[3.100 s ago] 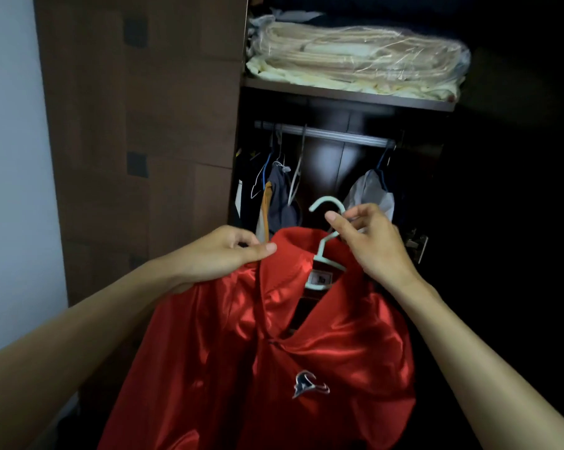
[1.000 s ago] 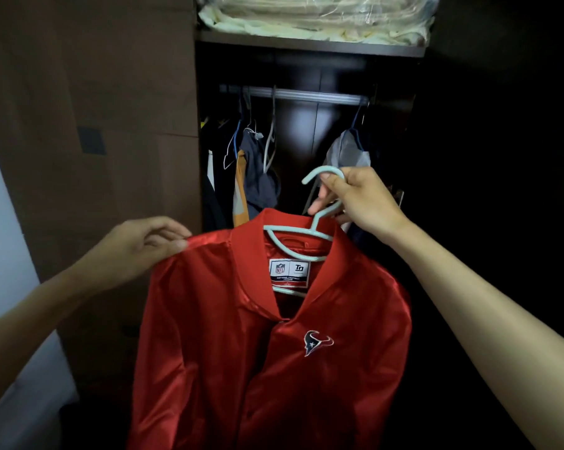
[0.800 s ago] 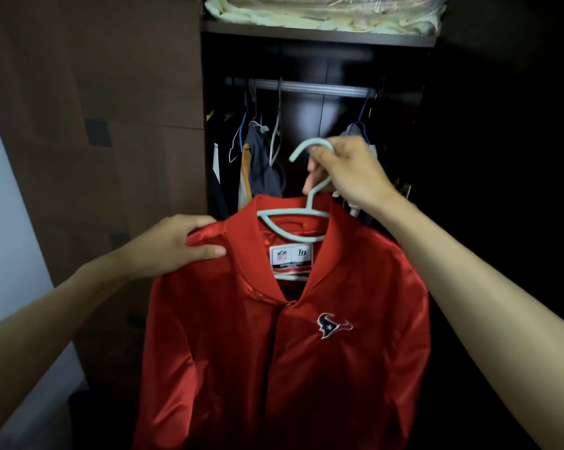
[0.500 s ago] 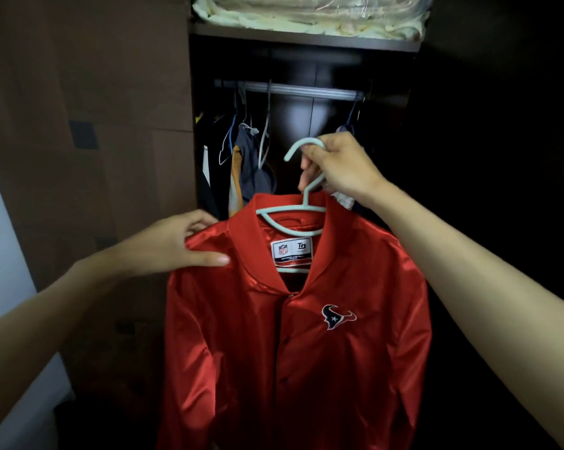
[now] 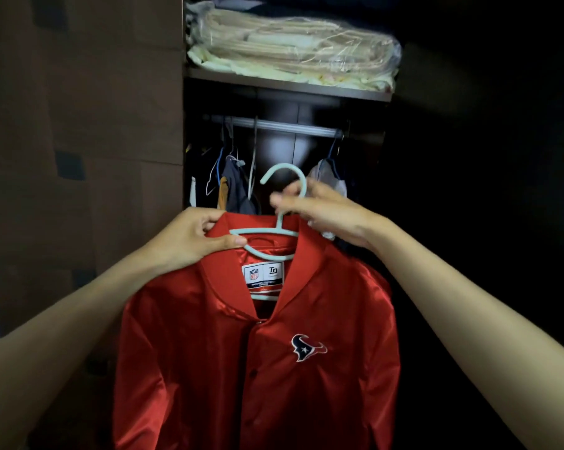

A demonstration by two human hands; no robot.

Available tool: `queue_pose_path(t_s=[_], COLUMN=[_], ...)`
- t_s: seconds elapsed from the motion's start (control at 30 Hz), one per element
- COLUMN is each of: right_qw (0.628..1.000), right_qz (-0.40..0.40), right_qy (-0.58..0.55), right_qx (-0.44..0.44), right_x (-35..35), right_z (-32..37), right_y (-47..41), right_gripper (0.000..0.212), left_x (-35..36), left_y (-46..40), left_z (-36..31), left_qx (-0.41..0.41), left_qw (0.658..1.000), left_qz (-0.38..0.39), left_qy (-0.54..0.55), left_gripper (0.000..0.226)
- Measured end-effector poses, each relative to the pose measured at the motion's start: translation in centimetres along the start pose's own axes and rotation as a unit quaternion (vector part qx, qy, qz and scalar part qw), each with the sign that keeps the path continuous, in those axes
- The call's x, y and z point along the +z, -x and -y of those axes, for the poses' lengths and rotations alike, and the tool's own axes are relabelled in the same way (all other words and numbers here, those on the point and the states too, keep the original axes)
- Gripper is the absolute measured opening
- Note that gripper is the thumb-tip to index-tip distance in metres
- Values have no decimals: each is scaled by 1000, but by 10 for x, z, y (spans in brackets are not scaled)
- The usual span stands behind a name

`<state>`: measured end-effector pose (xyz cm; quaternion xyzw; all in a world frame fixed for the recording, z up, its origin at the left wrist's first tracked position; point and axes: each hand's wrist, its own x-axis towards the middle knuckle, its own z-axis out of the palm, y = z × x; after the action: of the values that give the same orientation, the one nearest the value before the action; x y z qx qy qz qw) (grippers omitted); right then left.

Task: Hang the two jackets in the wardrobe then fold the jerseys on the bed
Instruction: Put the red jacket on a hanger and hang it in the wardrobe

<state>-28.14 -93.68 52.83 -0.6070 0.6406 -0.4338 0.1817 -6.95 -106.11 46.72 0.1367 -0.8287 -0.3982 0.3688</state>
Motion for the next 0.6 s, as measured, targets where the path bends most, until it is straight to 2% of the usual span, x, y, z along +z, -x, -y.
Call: queue_pose_path(t_s=[0.03, 0.07, 0.13, 0.23, 0.43, 0.5, 0.6], right_qw=[998, 992, 980, 986, 985, 987, 977], right_qz=[50, 96, 149, 118, 99, 104, 143], right_qy=[29, 63, 113, 109, 131, 95, -27], right_qx=[26, 49, 69, 49, 53, 83, 154], right_x=[-4, -6, -6, -1, 7, 8, 12], right_z=[-7, -15, -23, -24, -19, -16, -10], right_y=[5, 11, 22, 32, 55, 64, 82], right_gripper=[58, 63, 48, 31, 33, 36, 32], left_x=[-6, -11, -20, -27, -26, -24, -18], left_y=[1, 2, 3, 4, 11, 11, 7], left_z=[0, 0, -2, -5, -7, -9, -15], left_qx=[-2, -3, -5, -8, -23, -20, -12], left_qw=[1000, 1000, 1000, 999, 995, 993, 988], left_qz=[-1, 1, 12, 41, 83, 100, 144], left_qy=[7, 15, 24, 23, 51, 56, 47], left_gripper=[25, 24, 25, 26, 28, 26, 26])
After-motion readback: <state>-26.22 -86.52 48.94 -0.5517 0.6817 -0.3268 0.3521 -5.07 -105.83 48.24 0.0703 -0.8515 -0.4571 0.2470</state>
